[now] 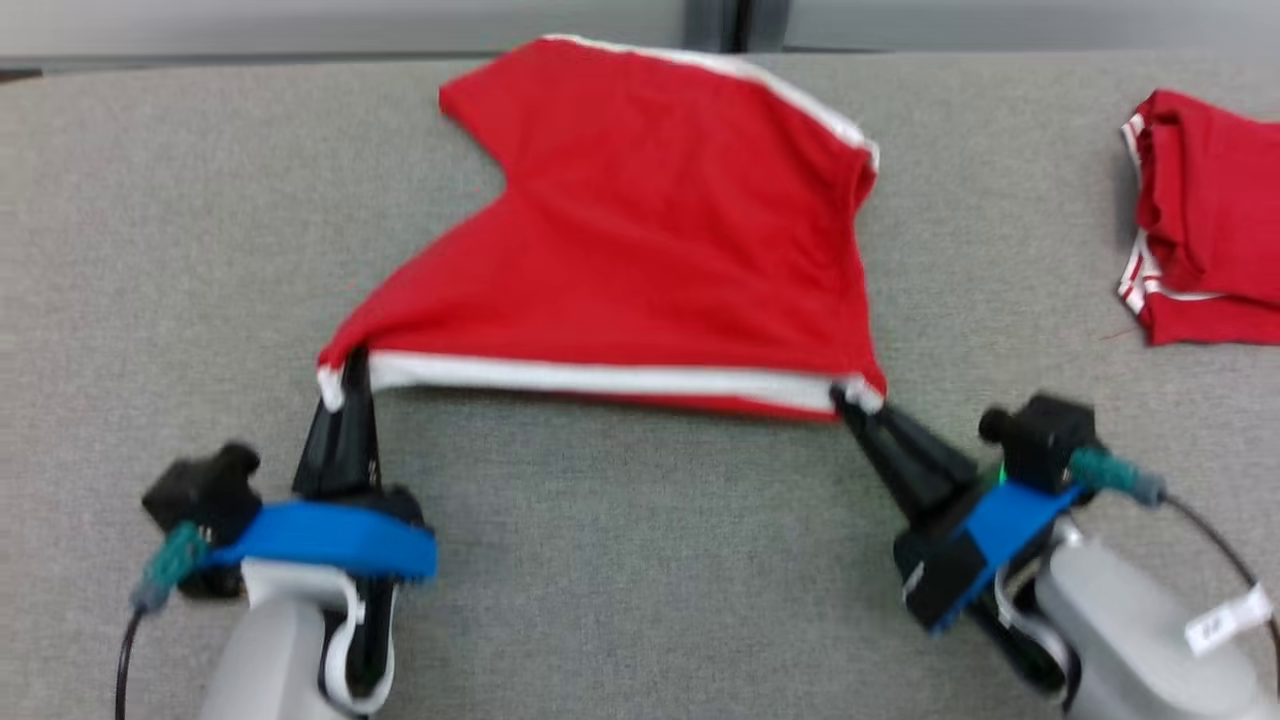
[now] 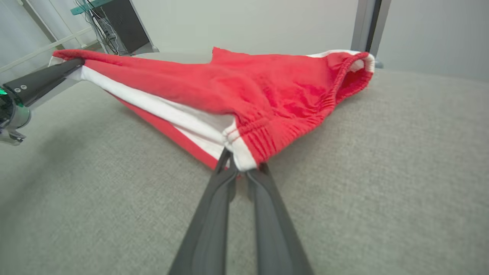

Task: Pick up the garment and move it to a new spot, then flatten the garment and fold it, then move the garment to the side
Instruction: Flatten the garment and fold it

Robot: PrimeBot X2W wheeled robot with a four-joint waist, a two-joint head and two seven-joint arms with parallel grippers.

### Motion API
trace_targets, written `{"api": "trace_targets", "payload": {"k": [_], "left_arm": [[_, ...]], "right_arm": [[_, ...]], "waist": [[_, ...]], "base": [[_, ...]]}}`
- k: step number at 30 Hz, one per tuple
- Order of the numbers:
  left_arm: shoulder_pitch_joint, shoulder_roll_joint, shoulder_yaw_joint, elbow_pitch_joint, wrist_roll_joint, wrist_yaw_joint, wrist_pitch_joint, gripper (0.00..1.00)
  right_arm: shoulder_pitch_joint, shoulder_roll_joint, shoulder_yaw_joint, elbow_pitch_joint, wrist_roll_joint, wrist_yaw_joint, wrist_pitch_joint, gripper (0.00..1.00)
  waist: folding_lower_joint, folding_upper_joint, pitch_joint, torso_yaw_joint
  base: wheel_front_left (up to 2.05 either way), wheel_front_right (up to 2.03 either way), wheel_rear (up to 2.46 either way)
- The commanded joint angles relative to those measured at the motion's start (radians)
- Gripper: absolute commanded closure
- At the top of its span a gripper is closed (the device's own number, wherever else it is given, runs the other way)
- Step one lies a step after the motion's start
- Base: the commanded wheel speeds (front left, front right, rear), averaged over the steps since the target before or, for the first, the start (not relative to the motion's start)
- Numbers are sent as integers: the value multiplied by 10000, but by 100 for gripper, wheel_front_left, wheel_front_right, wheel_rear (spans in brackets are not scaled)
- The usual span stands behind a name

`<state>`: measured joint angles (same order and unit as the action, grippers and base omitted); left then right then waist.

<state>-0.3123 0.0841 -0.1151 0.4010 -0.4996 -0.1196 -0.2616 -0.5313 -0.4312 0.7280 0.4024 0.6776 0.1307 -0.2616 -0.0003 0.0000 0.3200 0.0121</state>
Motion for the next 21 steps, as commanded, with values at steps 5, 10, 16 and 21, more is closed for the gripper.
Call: {"api": "trace_targets", "payload": {"k": [5,10,16,21], "left_arm": [[1753,-64,336,-581,141,42,-43,100],[3753,-82,296,-1433,370,154,-43,100],[4638,56,316,-2141,352,310,152,100],[4545,238,231,-2349,467,334,334,100]], "right_arm": [[1599,-48,-105,-639,-238,2,-41,100],[3629,-311,-262,-1435,-477,0,-40,100],[5042,-371,-987,-2445,-734,-1,302,100],[5191,-105,-1340,-2909,-1040,0,610,100]], "waist": [[3,0,-795,-333],[3,0,-1451,-297],[3,0,-1627,-335],[3,0,-1595,-502]], "base": [[0,0,0],[0,0,0],[0,0,0],[0,0,0]]}}
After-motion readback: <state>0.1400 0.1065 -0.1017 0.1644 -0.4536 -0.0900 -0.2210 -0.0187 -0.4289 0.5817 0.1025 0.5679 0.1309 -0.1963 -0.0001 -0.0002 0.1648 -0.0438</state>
